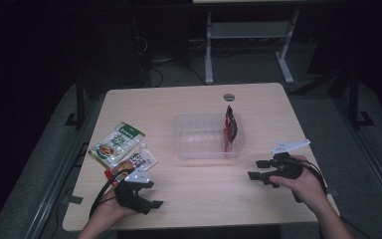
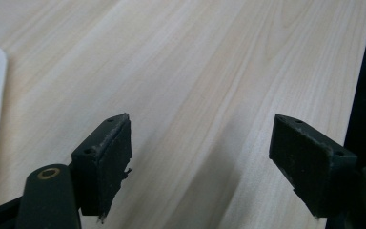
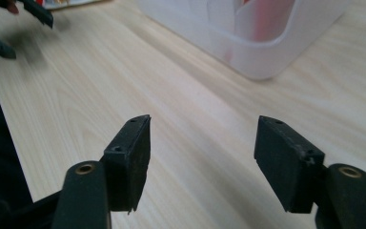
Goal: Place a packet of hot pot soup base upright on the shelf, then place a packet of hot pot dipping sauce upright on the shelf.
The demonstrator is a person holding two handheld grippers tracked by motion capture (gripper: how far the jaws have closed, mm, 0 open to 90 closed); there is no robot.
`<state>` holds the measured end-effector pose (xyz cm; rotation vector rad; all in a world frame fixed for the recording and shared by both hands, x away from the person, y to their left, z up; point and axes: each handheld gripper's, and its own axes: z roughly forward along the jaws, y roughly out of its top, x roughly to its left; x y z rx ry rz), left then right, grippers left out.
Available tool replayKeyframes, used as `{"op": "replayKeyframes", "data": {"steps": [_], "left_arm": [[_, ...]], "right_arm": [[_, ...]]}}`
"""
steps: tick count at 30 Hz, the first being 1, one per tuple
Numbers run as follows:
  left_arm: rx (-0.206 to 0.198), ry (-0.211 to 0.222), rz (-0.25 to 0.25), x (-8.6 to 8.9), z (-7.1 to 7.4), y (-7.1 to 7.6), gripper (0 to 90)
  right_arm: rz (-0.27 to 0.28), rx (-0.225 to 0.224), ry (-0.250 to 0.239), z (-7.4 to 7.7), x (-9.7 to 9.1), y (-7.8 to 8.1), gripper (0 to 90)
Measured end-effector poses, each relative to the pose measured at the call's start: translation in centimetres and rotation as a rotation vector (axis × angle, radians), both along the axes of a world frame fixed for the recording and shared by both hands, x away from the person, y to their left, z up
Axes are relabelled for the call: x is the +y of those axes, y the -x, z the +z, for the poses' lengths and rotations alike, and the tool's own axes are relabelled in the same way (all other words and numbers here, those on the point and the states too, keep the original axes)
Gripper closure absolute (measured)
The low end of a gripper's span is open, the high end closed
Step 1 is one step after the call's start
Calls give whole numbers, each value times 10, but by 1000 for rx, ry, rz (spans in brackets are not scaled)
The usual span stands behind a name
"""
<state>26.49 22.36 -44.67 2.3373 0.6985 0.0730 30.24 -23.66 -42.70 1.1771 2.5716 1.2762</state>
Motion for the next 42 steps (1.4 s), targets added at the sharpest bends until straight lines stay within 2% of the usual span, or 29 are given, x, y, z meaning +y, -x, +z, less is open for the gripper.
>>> {"op": "replayKeyframes", "data": {"steps": [4, 9, 15, 18, 23, 25, 26, 29, 36, 38, 42], "left_arm": [[-10, -17, 0, 1, 1, 0, 233], [-9, -15, 32, 4, 4, 0, 242], [-10, -22, 52, 12, 8, -8, 260], [-14, -7, 78, 16, 11, -12, 292], [-29, -21, 109, 25, 18, -18, 303], [-49, -39, 111, 31, 23, -22, 303], [-45, -33, 122, 33, 25, -24, 317], [-37, -16, 157, 40, 34, -30, 419], [-52, -2, 258, 60, 45, -52, 794], [-56, -10, 281, 66, 46, -60, 888], [-64, -54, 330, 73, 44, -75, 898]], "right_arm": [[9, 28, 7, -6, 2, 4, 325], [24, 20, 15, -8, 4, 8, 312], [30, 20, 12, -10, 2, 10, 308], [28, 16, 7, -10, 0, 9, 308], [28, 27, 4, -11, -1, 8, 303], [31, 27, -1, -12, -1, 7, 302], [31, 26, -1, -12, -2, 7, 302], [29, 28, 6, -12, -2, 7, 303], [36, 29, 9, -11, -1, 7, 304], [37, 27, 4, -11, -1, 7, 304], [31, 30, -6, -11, -2, 7, 300]]}}
